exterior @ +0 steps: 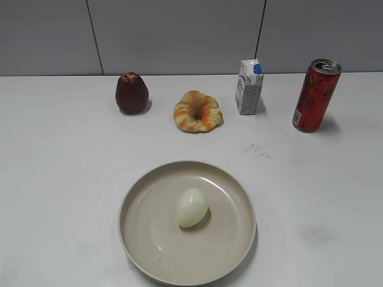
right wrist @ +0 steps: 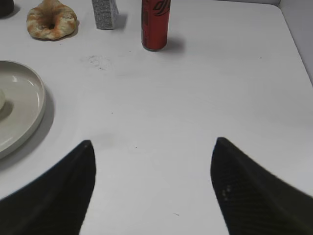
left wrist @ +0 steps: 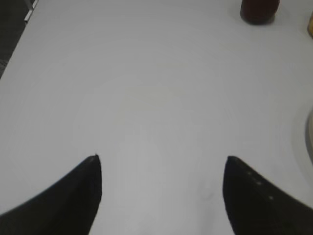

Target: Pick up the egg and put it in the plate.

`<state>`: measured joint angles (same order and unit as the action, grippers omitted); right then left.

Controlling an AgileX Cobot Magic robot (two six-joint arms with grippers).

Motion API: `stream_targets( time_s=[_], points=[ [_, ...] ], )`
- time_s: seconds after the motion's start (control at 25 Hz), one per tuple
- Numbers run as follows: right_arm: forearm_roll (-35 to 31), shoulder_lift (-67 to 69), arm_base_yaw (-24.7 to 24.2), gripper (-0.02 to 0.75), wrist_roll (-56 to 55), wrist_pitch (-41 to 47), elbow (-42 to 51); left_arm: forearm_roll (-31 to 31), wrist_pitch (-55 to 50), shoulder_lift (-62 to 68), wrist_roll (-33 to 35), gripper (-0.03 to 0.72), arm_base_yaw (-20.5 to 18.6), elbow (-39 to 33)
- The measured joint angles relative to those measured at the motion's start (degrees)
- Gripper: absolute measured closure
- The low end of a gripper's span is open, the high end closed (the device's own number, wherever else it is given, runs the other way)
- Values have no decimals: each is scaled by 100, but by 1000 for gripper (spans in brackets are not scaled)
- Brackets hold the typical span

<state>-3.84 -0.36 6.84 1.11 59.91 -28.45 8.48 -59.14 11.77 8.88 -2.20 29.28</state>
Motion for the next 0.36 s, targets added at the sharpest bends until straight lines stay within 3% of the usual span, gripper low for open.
stream_targets(
  time_s=[0.36],
  points=[
    [0, 0, 0, 183, 0, 0, 0, 0, -6, -1102, 5, 99, 0, -44]
  ],
)
